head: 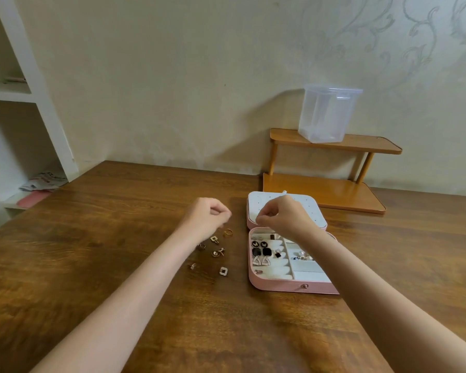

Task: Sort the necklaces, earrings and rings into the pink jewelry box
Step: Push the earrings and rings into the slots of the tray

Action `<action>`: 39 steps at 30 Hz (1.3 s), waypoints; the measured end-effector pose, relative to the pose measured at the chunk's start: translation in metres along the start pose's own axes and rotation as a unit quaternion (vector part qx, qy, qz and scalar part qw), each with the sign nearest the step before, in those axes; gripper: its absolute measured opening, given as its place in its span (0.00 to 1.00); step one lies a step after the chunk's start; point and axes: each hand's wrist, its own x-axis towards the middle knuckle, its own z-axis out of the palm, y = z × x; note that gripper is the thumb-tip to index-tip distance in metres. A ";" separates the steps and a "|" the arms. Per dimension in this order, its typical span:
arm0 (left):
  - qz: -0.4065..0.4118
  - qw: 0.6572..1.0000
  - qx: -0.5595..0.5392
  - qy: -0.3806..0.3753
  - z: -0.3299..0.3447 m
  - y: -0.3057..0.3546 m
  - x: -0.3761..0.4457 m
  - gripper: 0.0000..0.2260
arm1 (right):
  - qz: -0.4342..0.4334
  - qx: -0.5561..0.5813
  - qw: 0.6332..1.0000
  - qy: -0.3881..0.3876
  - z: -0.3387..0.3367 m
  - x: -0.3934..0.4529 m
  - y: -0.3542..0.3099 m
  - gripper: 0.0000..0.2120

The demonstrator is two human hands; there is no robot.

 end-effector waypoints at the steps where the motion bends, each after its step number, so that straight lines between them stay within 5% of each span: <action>1: 0.001 1.000 0.006 0.014 -0.007 -0.006 0.000 0.04 | -0.010 0.005 1.000 0.000 0.000 0.001 -0.003 0.06; 11: 0.014 0.987 0.157 -0.014 -0.017 -0.045 -0.016 0.08 | -0.157 -0.109 0.979 -0.075 0.045 0.002 -0.036 0.10; 22: 0.080 0.968 0.235 0.013 -0.014 -0.050 -0.028 0.07 | -0.169 -0.192 0.962 -0.092 0.069 0.010 -0.046 0.07; 26: 0.048 0.992 0.111 0.037 -0.019 -0.048 -0.026 0.06 | -0.082 0.013 0.992 -0.095 0.044 0.010 -0.045 0.05; 30: -0.063 0.973 -0.224 0.009 -0.021 -0.032 -0.030 0.05 | 0.036 0.265 0.940 -0.211 0.008 0.000 -0.038 0.04; 34: -0.093 0.929 -0.355 -0.047 -0.017 -0.011 -0.036 0.05 | 0.052 0.320 0.919 -0.224 -0.010 -0.009 -0.028 0.03; 39: -0.079 0.939 -0.328 -0.063 -0.005 0.006 -0.040 0.04 | 0.065 0.284 0.942 -0.167 -0.023 -0.018 -0.016 0.03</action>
